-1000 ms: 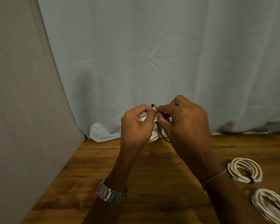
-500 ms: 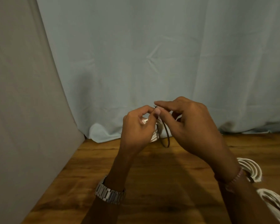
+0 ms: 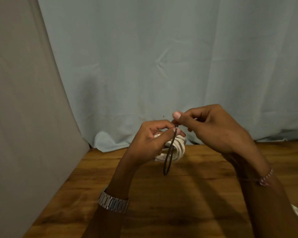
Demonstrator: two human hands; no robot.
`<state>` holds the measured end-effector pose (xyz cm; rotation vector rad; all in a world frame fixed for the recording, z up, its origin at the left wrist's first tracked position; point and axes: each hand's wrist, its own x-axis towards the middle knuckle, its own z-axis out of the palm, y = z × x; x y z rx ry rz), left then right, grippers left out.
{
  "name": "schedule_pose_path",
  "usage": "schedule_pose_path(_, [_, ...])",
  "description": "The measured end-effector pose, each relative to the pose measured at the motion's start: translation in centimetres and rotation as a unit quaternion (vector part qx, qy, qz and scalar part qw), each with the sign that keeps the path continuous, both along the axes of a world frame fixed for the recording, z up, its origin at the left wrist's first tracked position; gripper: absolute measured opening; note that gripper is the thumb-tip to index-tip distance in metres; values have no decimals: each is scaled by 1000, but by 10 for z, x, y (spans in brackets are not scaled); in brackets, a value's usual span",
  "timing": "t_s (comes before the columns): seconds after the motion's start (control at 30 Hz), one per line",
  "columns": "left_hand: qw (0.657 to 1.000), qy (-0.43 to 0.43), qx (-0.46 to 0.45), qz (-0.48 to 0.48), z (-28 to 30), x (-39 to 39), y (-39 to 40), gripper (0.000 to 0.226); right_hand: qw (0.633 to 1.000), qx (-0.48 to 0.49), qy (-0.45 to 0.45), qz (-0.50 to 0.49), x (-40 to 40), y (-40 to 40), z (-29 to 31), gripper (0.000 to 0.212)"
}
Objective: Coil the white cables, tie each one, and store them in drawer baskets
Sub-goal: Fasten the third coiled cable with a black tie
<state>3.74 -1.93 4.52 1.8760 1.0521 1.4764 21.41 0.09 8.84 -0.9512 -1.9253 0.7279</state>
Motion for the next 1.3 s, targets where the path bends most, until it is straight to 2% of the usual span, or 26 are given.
schedule_pose_path(0.1, [1000,9,2,-4,-1,-1,1,18,998,-25,35,33,1,-1,0,20])
schedule_pose_path(0.17, [1000,13,4,-10,-1,-1,1,18,998,-33,52,32,0,1,-1,21])
schedule_pose_path(0.37, [999,19,-4,-33,0,-1,-1,18,982,37,156,-104,3,8,-1,21])
schedule_pose_path(0.43, [999,18,-2,-35,0,0,0,18,984,29,155,-87,6,8,1,28])
schedule_pose_path(0.5, [999,19,-9,-32,0,1,1,18,993,-11,105,-48,9,5,4,44])
schedule_pose_path(0.57, [999,19,-13,-24,-1,0,2,18,997,-48,59,-2,10,3,5,50])
schedule_pose_path(0.7, [1000,-4,-19,-21,0,0,1,17,990,-102,85,47,10,3,8,68])
schedule_pose_path(0.73, [999,-12,-24,-23,0,-1,1,16,990,-98,81,56,10,2,8,64])
schedule_pose_path(0.83, [999,-15,-33,-28,-2,-1,3,16,994,-56,50,82,8,6,1,33])
schedule_pose_path(0.9, [999,-15,-30,-32,-1,0,3,18,992,-31,108,52,3,12,-4,20])
schedule_pose_path(0.97, [999,-16,-31,-37,-1,0,3,21,980,7,197,-23,0,19,-7,17])
schedule_pose_path(1.03, [998,-22,-38,-37,-1,-1,3,21,968,18,241,-69,0,21,-6,16])
schedule_pose_path(1.1, [998,-18,-38,-40,-2,-2,3,21,974,-19,221,-48,1,20,-4,23])
schedule_pose_path(1.17, [999,-15,-37,-36,0,-1,2,22,988,-66,137,-3,2,18,-4,36])
schedule_pose_path(1.23, [998,-18,-42,-32,0,0,1,20,994,-75,73,39,1,17,-6,30])
schedule_pose_path(1.3, [998,-23,-49,-25,1,-1,2,21,993,-54,99,36,-2,17,-8,21])
